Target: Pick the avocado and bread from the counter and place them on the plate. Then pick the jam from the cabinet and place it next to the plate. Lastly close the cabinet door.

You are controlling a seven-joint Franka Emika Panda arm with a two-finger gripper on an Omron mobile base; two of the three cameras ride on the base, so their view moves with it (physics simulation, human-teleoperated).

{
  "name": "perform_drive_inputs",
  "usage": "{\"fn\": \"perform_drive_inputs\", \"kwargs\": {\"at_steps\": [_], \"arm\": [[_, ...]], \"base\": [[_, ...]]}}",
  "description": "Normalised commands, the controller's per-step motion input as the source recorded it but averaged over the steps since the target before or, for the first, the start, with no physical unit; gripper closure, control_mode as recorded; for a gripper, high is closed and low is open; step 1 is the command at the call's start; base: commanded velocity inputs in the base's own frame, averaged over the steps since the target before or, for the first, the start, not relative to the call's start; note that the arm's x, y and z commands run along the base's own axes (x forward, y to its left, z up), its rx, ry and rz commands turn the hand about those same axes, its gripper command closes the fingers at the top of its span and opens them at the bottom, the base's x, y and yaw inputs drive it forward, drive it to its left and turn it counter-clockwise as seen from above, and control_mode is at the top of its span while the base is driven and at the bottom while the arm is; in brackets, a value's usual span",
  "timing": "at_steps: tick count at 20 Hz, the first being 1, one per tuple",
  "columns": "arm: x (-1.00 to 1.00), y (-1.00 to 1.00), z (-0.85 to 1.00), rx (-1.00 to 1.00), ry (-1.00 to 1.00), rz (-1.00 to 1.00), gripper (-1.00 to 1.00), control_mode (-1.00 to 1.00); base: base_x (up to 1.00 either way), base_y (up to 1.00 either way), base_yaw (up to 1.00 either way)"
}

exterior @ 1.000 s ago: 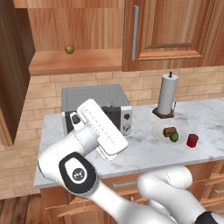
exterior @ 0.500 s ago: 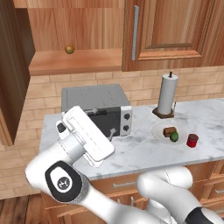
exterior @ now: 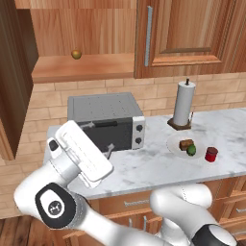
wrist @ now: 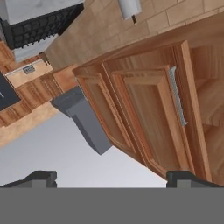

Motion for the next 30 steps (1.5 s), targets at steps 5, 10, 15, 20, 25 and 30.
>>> {"fn": "perform_drive_inputs", "kwargs": {"at_steps": [5,10,15,20,25,30], "arm": [[0.00,0.22,-0.19,-0.08,0.00,0.00,-1.00,-1.00],[0.00,0.21,-0.06,-0.05,0.00,0.00,-1.00,-1.00],[0.00,0.28,0.00,-0.01,0.00,0.00,-1.00,-1.00],[0.00,0.35,0.00,-0.03,0.00,0.00,-1.00,-1.00],[0.00,0.32,0.00,-0.07,-0.01,0.00,-1.00,-1.00],[0.00,0.27,0.00,-0.09,-0.03,0.00,-1.00,-1.00]], "base": [[0.00,0.00,0.00],[0.00,0.00,0.00],[0.00,0.00,0.00],[0.00,0.00,0.00],[0.00,0.00,0.00],[0.00,0.00,0.00]]}}
